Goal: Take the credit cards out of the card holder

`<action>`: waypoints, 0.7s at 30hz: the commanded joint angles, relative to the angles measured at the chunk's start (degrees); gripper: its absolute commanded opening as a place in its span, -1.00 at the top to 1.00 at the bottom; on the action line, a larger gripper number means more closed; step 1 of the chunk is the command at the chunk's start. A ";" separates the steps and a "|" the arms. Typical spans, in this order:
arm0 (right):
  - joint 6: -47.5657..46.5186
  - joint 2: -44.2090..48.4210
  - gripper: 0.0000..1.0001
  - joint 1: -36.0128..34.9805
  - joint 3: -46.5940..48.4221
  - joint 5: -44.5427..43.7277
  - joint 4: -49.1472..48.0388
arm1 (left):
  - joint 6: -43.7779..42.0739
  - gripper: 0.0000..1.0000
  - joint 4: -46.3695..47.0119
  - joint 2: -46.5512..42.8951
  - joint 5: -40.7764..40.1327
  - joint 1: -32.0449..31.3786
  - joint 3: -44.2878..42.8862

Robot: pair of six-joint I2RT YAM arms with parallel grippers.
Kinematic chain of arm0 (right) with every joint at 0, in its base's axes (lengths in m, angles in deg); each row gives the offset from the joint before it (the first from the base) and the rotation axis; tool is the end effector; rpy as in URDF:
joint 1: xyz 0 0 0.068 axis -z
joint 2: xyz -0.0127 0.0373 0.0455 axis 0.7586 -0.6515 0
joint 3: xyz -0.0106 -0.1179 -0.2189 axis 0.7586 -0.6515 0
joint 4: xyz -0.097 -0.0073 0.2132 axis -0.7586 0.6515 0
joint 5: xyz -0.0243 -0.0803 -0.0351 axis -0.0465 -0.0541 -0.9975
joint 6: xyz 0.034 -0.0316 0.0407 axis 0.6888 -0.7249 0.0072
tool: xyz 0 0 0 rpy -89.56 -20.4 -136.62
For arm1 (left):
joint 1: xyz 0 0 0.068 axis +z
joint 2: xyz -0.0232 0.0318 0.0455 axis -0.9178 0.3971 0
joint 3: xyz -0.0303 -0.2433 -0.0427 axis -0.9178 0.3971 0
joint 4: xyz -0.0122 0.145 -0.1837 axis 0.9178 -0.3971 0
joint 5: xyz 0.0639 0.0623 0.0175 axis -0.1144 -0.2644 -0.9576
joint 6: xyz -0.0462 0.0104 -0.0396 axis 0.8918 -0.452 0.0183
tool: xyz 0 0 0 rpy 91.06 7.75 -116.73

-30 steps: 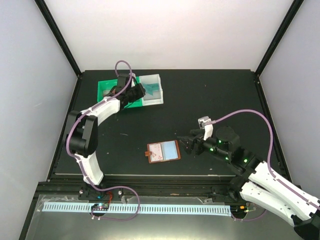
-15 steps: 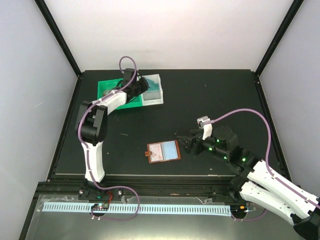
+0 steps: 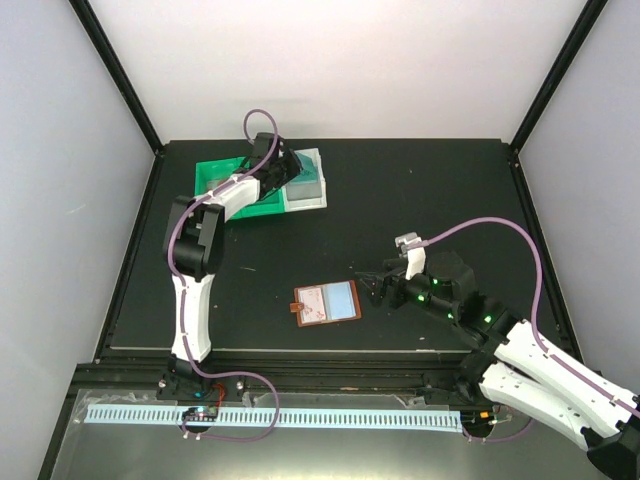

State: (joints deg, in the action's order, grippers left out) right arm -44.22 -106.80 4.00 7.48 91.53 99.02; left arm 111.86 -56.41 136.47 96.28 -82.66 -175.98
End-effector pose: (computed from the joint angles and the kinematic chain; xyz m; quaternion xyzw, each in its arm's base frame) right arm 0.1159 0.1259 0.2564 -0.1500 0.8165 0.3794 0.4085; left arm 0.4560 -0.1397 0.1800 -0.1899 0.8584 -0.3088 0.3629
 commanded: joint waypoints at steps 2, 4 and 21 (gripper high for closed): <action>-1.07 -0.39 -1.00 -0.13 1.04 -1.93 -0.20 | 0.02 0.94 -0.65 2.12 -0.01 0.41 -3.49; -1.34 -0.55 -1.00 -0.15 1.30 -2.27 0.15 | -0.05 0.92 -0.68 2.53 -0.24 0.41 -3.60; -1.94 1.48 -1.00 -0.18 0.98 -5.19 3.06 | -0.42 0.89 -1.56 6.79 -1.96 0.24 -6.34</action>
State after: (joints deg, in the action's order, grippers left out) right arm -45.29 -106.24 4.00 7.59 88.30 101.17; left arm 111.43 -57.28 140.95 95.41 -82.66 -180.42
